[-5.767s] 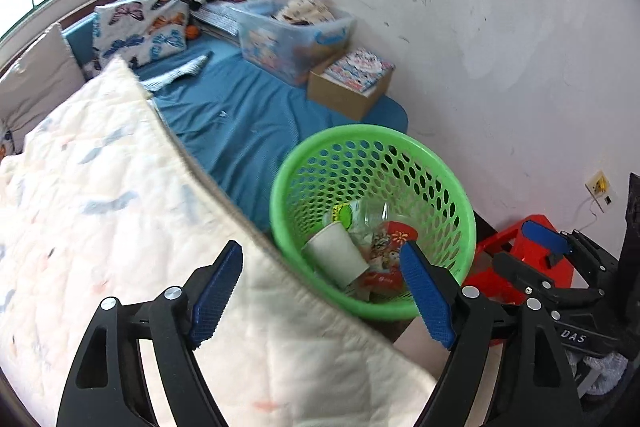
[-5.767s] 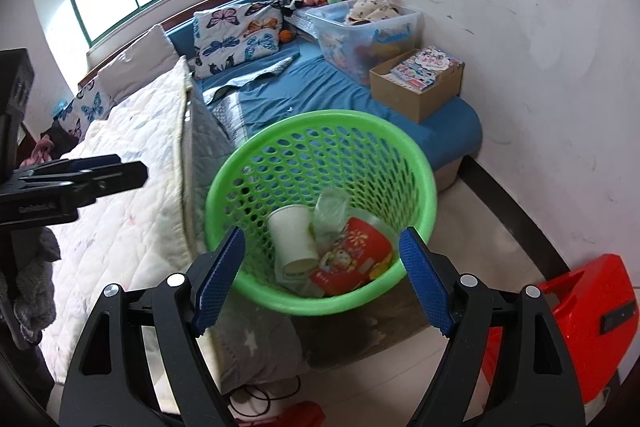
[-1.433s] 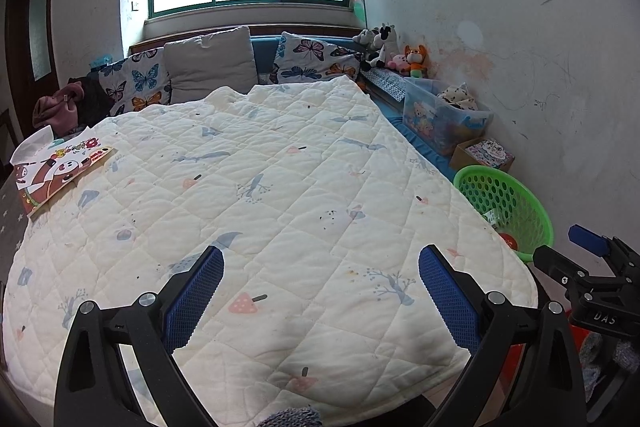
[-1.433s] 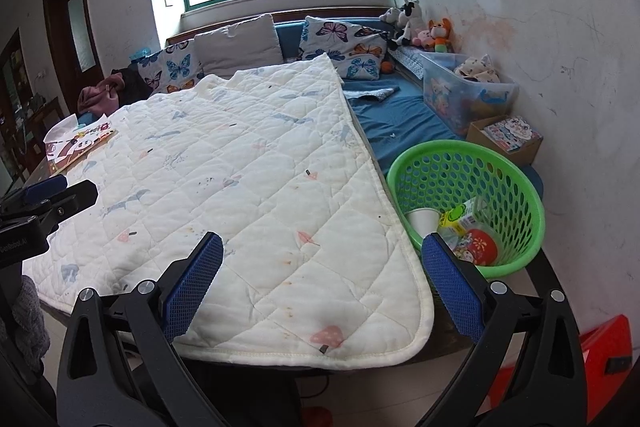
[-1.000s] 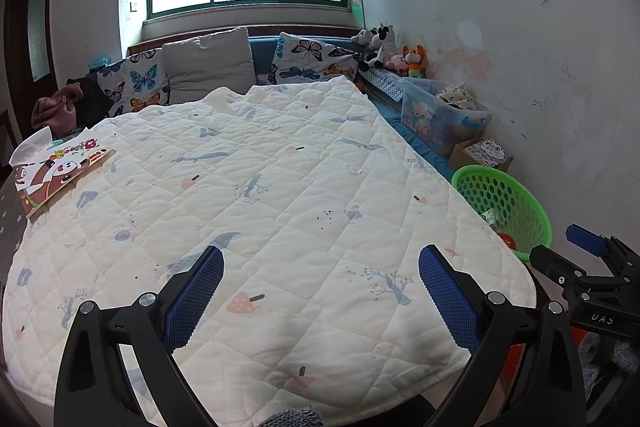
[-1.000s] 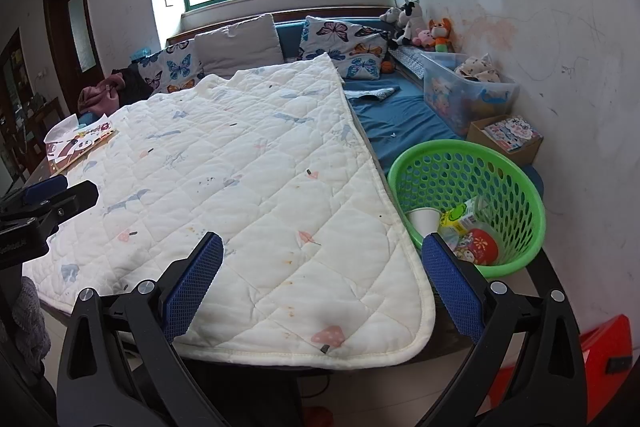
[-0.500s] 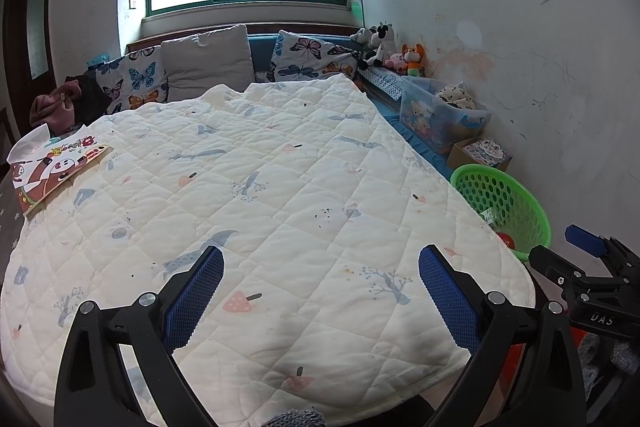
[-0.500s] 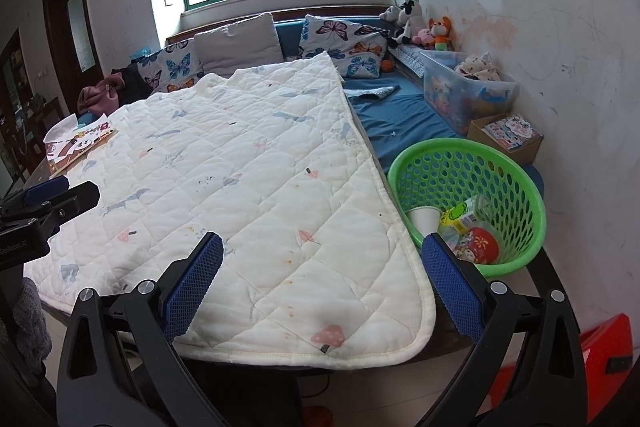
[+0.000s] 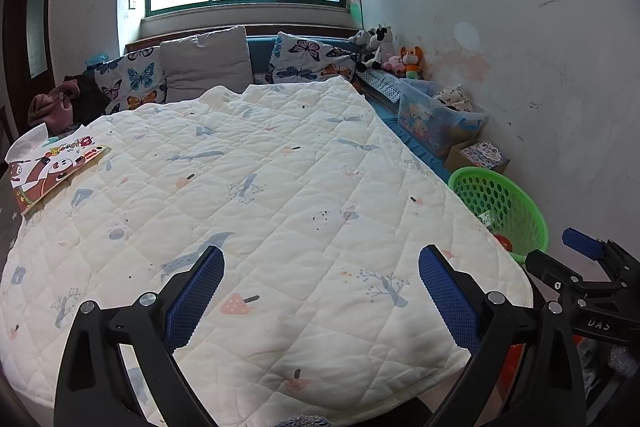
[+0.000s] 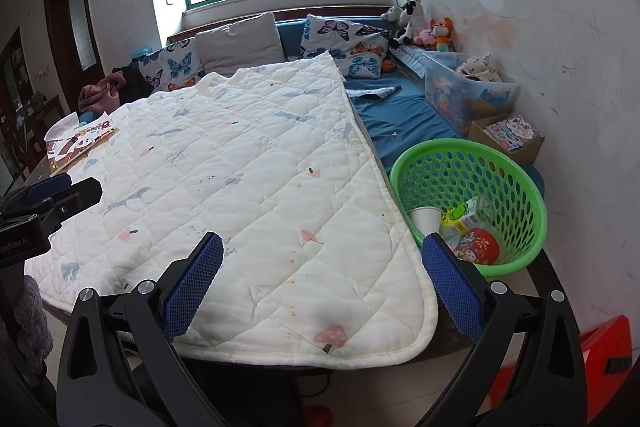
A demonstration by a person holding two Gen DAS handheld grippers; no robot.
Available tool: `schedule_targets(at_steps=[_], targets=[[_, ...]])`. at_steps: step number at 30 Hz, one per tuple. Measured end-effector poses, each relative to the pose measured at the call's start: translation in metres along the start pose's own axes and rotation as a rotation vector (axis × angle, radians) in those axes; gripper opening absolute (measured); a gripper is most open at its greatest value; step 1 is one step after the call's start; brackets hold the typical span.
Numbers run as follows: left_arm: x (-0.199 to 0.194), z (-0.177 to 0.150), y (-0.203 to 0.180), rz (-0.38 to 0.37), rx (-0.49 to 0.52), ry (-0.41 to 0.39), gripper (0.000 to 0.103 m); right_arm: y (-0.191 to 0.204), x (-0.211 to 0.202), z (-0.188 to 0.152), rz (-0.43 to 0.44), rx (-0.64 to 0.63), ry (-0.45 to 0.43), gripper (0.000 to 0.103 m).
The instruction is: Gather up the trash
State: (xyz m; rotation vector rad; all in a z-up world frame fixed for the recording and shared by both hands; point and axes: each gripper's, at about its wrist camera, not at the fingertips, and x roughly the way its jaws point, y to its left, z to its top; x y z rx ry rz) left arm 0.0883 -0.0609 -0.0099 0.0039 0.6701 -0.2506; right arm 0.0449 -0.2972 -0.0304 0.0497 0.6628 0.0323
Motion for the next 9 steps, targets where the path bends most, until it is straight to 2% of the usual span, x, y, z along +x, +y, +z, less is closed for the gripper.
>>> schedule_targets(at_steps=[9], targets=[[-0.0011, 0.0002, 0.0013, 0.000, -0.003, 0.004, 0.095, 0.0000, 0.0009, -0.0003, 0.000, 0.000, 0.003, 0.099]])
